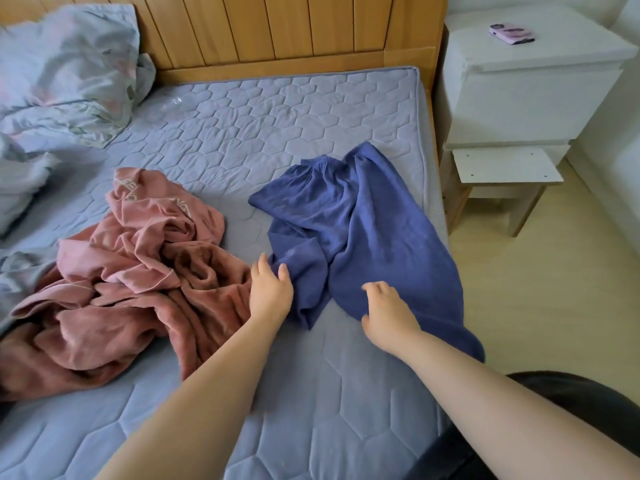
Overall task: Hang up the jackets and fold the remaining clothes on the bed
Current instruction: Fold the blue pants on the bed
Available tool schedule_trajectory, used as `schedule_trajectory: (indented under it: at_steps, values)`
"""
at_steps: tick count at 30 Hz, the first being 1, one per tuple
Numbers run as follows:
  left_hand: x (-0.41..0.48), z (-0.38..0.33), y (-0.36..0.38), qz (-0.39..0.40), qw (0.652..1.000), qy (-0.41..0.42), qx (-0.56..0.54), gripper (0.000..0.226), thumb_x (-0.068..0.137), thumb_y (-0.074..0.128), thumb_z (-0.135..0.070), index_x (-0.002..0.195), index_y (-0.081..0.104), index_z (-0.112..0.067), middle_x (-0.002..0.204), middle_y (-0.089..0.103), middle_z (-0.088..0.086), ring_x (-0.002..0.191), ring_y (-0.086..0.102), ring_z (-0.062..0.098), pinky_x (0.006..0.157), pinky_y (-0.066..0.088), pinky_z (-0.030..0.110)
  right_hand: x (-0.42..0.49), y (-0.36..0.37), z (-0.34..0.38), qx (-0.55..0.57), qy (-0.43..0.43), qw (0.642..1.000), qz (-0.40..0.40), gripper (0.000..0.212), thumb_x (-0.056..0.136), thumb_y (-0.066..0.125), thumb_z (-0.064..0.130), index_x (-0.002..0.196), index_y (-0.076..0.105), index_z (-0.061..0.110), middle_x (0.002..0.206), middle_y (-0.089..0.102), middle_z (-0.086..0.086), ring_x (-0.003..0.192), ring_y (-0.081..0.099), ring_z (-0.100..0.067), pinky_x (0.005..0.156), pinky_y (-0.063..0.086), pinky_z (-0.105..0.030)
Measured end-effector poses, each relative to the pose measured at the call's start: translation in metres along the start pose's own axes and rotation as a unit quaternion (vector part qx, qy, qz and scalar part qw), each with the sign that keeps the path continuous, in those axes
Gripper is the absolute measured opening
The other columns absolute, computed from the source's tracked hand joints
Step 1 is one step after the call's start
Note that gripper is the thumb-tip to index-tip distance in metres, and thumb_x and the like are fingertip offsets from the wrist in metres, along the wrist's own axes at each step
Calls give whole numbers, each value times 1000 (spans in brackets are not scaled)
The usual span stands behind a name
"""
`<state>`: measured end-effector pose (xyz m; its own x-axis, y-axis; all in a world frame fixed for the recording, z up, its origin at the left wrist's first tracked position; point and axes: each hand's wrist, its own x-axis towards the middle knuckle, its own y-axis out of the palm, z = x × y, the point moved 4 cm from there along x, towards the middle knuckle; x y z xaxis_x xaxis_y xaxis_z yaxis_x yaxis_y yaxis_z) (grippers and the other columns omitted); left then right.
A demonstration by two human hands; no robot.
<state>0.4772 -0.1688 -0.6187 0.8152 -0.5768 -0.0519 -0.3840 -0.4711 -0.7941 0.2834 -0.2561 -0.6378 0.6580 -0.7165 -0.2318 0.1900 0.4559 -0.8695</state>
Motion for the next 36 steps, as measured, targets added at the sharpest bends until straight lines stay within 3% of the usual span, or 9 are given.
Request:
schedule_trajectory:
  at_steps: [5,11,16,20,23,26,30,33,36]
  values:
    - [7,12,-3,235,962,-118,-70,25,88,67,-25,101,62,-4,93,64,11,81,60,24,67,47,29,7,24,16,126,12,991,49,46,90,51,14,135,39,12,136,44,-5,128,41,-25,101,39,-40]
    - [-33,27,-4,396,740,-296,-456,26,90,55,-28,91,72,-8,73,71,6,56,67,15,46,51,21,12,21,22,250,28,966,58,13,87,52,3,80,57,14,80,58,3,87,54,-18,72,45,-27]
    - [-53,44,-9,343,790,-174,-477,33,79,65,-13,109,65,1,109,69,16,98,67,25,86,55,33,-4,26,29,259,-28,946,195,50,79,54,-7,124,58,13,124,40,11,119,39,-9,92,35,-21]
    - [-61,40,-23,343,787,-159,-487,32,76,67,-9,107,66,-2,99,72,12,88,70,22,73,58,30,-6,24,29,460,84,873,139,20,83,46,-9,86,64,-3,75,56,-3,73,50,-16,62,37,-28]
    - [-71,42,-25,401,769,-226,-443,16,78,64,-11,93,67,-6,71,68,7,55,65,14,47,53,20,-16,26,18,524,221,790,228,30,84,36,-6,58,42,8,46,38,-3,44,38,-16,45,25,-21]
    - [-89,55,-25,485,759,-291,-323,18,90,57,-3,73,61,-7,46,50,1,32,41,6,31,31,14,-40,35,13,347,214,827,387,28,83,40,-4,59,47,7,45,50,-7,45,52,-19,48,39,-20]
    - [-90,78,-29,516,798,-281,-135,37,90,55,-1,54,58,-11,44,50,3,34,41,9,37,29,16,-53,44,9,280,209,852,390,16,77,42,-5,71,54,5,55,57,-10,51,56,-22,49,41,-20]
    - [-85,78,-39,556,801,-210,78,18,91,56,-10,74,62,-8,56,58,3,49,53,14,45,36,20,-55,45,19,348,170,832,398,21,67,45,-6,77,61,3,73,61,-15,63,60,-26,55,41,-25]
    - [-62,54,-47,434,826,13,360,20,92,54,-19,101,68,-7,80,68,4,71,65,18,60,51,25,-39,27,29,330,93,911,230,30,72,44,-9,61,57,16,58,53,0,59,49,-14,54,33,-25]
